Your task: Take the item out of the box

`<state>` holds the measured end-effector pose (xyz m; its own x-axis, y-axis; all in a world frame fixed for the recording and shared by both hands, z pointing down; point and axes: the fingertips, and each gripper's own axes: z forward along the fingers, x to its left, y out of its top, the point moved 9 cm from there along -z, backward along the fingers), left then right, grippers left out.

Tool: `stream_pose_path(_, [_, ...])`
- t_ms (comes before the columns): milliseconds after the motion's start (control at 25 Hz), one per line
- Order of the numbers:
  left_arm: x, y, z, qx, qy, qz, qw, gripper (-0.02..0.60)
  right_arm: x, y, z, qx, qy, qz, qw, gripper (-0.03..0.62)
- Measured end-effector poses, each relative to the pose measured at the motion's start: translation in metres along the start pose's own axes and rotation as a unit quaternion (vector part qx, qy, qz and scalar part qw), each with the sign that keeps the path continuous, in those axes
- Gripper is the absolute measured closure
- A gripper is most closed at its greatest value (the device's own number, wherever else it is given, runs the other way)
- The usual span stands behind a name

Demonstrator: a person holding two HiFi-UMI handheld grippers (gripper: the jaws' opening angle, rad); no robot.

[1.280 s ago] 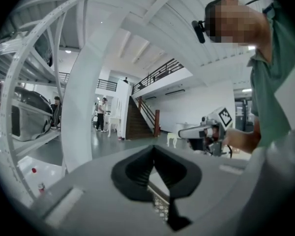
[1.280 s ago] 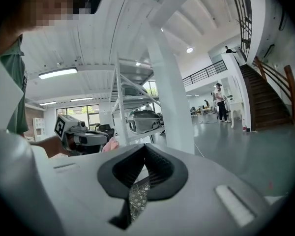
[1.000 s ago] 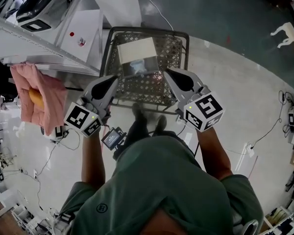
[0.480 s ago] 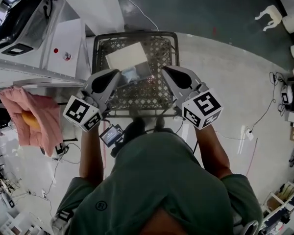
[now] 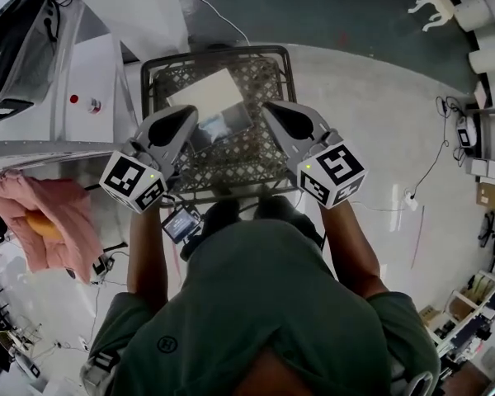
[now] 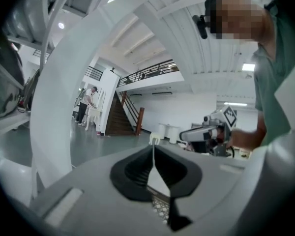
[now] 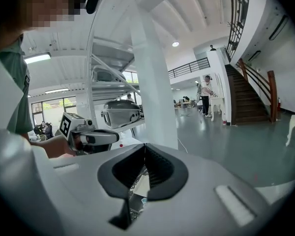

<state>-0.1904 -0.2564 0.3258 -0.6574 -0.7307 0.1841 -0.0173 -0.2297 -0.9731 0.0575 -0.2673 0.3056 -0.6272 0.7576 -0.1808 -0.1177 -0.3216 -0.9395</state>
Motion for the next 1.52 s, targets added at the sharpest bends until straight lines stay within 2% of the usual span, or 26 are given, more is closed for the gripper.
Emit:
stream_pose_path(200, [0.025,-0.019,0.008,0.014,0.000,-0.017,0.9998,0.566,-0.007,-0.014,0.032,0.016,0.011,0.009,1.000,0.588])
stream_pose_path(480, [0.044,-0.050,0.019,0.032,0.034,-0.042,0.9980,0.563,-0.030,-0.043,0.067,0.053,0.046,0.020,0.997,0.588])
stream_pose_path(720, [0.061,-0.091,0.029,0.055,0.065,-0.074,0.9935,0.563,-0.052,-0.082,0.107,0.097,0.085,0.022,0.991,0.572])
stream_pose_path(960, [0.079,-0.136,0.036,0.077,0.078,-0.108,0.9882,0.554,-0.064,-0.123,0.152,0.137,0.110,0.019,0.984,0.562])
stream_pose_path(1240, [0.084,-0.178,0.044,0.097,0.084,-0.136,0.9824,0.541,-0.071,-0.171,0.179,0.182,0.124,0.029,0.975,0.549])
stream_pose_path(1520, [0.098,-0.238,0.049,0.116,0.083,-0.168,0.9755,0.529,-0.077,-0.234,0.205,0.230,0.127,0.037,0.964,0.533])
